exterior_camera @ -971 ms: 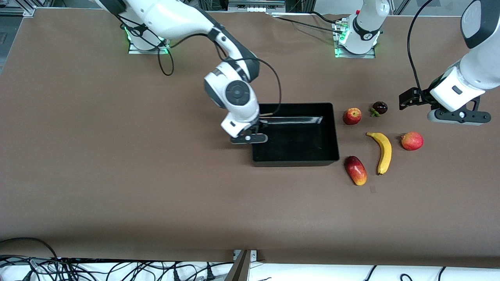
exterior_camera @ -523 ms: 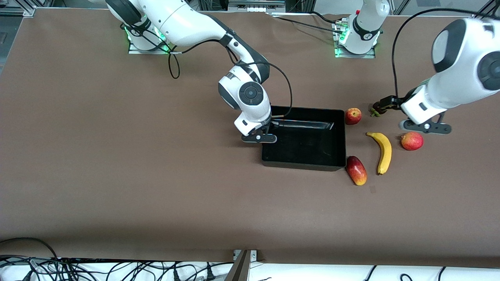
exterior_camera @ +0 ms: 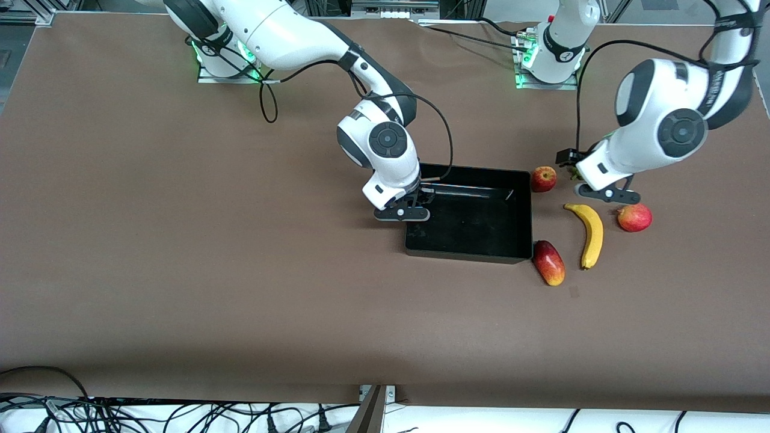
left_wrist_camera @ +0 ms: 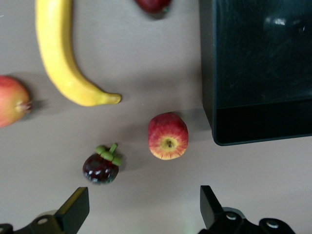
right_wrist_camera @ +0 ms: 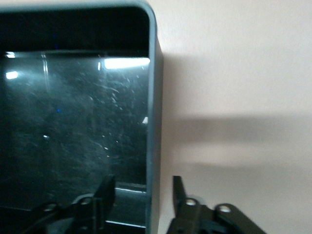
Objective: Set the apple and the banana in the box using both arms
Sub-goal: 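Grasp the red apple with the left gripper while the right gripper withdraws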
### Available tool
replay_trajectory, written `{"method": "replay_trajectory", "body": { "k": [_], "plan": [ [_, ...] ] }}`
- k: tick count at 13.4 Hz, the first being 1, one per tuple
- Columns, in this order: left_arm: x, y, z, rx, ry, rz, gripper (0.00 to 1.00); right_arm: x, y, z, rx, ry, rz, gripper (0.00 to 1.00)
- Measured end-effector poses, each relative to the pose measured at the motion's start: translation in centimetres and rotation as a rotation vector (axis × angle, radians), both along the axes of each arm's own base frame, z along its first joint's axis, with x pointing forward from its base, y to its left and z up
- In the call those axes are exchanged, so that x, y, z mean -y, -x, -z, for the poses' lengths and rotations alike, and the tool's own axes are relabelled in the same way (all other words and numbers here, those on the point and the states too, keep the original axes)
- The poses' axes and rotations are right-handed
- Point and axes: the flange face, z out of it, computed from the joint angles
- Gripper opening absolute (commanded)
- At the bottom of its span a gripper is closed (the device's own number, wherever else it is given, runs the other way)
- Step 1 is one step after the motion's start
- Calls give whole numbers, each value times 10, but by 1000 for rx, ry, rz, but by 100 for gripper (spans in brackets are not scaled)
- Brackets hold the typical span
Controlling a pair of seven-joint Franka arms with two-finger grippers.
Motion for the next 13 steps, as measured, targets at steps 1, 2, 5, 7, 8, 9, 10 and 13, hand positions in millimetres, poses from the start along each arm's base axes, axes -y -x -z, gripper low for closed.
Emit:
{"method": "replay_trajectory", "body": {
  "k": [1, 2, 5, 7, 8, 9, 10, 13],
  "plan": [
    [-1, 6, 13, 8, 16, 50, 100, 3, -4, -15, 12, 1, 4, 100],
    [-2, 13, 27, 19, 31, 98, 100, 9, -11, -36, 23, 9, 12, 100],
    [13, 35, 64, 96, 57, 193, 100, 67, -46, -130, 61, 81, 66, 100],
    [26, 55, 93, 156, 69, 233, 100, 130, -68, -191, 26, 107, 57, 100],
    [27, 62, 105, 173, 69, 261, 100, 164, -77, -217, -9, 84, 50, 100],
    [27, 64, 114, 187, 58, 295, 100, 202, -86, -240, -41, 63, 39, 100],
    [26, 64, 122, 198, 52, 319, 100, 240, -93, -259, -62, 52, 24, 100],
    [22, 64, 138, 193, 57, 332, 48, 334, -83, -295, -79, 45, 12, 100]
  ]
}}
